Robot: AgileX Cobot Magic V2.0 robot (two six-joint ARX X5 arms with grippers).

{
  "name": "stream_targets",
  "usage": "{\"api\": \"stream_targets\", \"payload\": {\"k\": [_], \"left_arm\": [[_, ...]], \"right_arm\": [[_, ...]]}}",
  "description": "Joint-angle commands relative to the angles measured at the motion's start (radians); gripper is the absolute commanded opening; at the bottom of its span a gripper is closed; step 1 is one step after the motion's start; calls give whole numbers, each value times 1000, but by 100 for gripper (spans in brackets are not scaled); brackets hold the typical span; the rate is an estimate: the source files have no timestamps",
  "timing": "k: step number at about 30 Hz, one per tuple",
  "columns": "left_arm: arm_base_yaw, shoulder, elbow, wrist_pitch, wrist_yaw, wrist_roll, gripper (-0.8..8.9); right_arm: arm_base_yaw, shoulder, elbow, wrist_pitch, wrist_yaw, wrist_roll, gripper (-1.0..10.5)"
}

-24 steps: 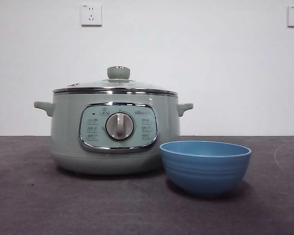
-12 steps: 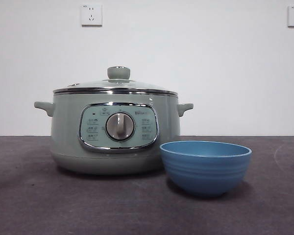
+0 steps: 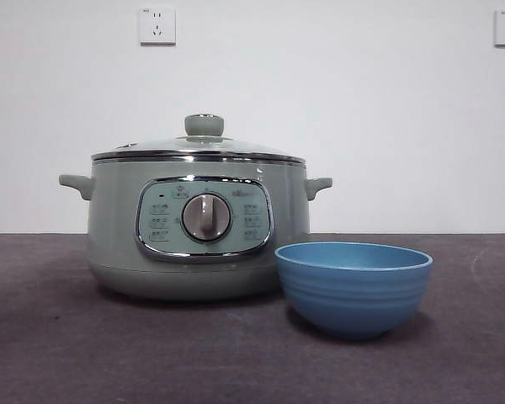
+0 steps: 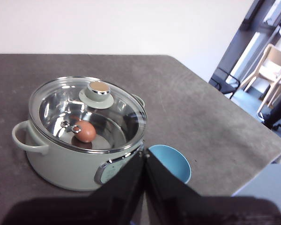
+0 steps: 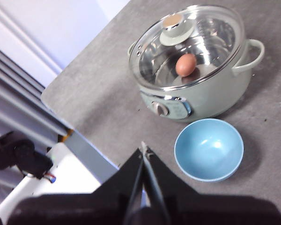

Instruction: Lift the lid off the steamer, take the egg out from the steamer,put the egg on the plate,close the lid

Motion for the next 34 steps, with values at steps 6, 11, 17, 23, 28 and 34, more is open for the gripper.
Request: {"api": "stream_targets", "payload": {"k": [6,11,17,23,28,34], "left_arm": [[-8,11,18,-29,6,31,80],[-9,14,18,-53,5,14,572],[-14,26,18,-44,5,14,570],[-39,95,18,17,9,14,567],[-82,214,22,113,25,14,566],[-165,388,64,238,-32,14,566]], "right_arm": [[5,0,4,-3,-5,-28,212],[5,0,4,-3,-4,-16,599],[5,0,4,-3,-4,-16,599],[5,3,4,-2,-4,-16,599],[5,19,4,-2,-4,-16,599],[5,49,4,-2,-4,-16,599]]}}
